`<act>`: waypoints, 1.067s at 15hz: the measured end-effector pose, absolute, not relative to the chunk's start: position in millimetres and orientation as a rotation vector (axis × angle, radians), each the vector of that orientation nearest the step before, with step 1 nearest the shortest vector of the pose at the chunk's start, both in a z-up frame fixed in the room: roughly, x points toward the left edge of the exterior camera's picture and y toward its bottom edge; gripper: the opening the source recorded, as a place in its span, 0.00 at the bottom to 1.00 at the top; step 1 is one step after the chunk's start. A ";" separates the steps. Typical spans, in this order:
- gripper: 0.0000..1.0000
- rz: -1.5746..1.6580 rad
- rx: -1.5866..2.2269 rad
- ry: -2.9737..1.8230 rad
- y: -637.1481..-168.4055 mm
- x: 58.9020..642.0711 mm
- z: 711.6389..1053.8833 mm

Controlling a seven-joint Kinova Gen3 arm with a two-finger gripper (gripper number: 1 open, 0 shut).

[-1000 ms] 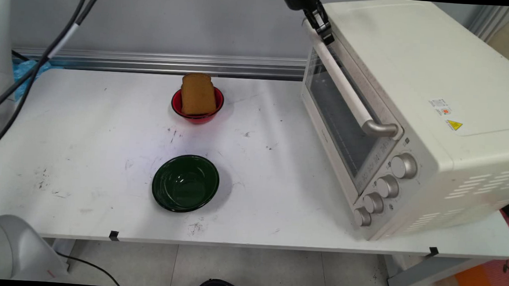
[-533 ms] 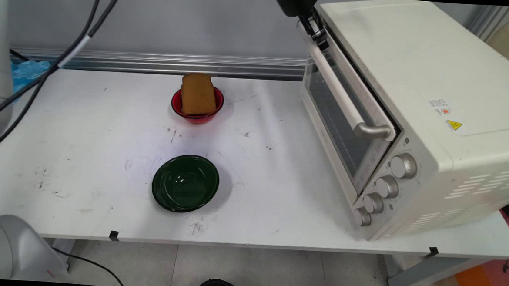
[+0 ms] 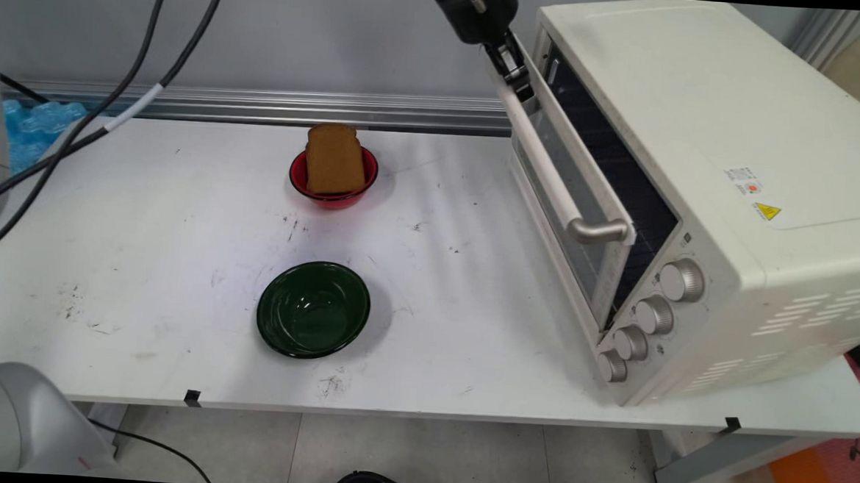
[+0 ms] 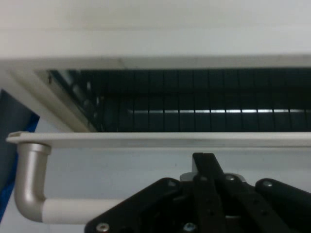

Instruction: Open the oven

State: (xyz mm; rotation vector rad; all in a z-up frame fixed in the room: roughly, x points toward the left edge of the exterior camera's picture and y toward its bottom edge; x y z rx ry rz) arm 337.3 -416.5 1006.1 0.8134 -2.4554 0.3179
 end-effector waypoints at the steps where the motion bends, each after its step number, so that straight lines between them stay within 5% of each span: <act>1: 0.00 0.314 0.815 -2.460 -414.6 339.3 1004.1; 16: 0.00 0.252 0.875 -2.448 -387.9 374.5 967.6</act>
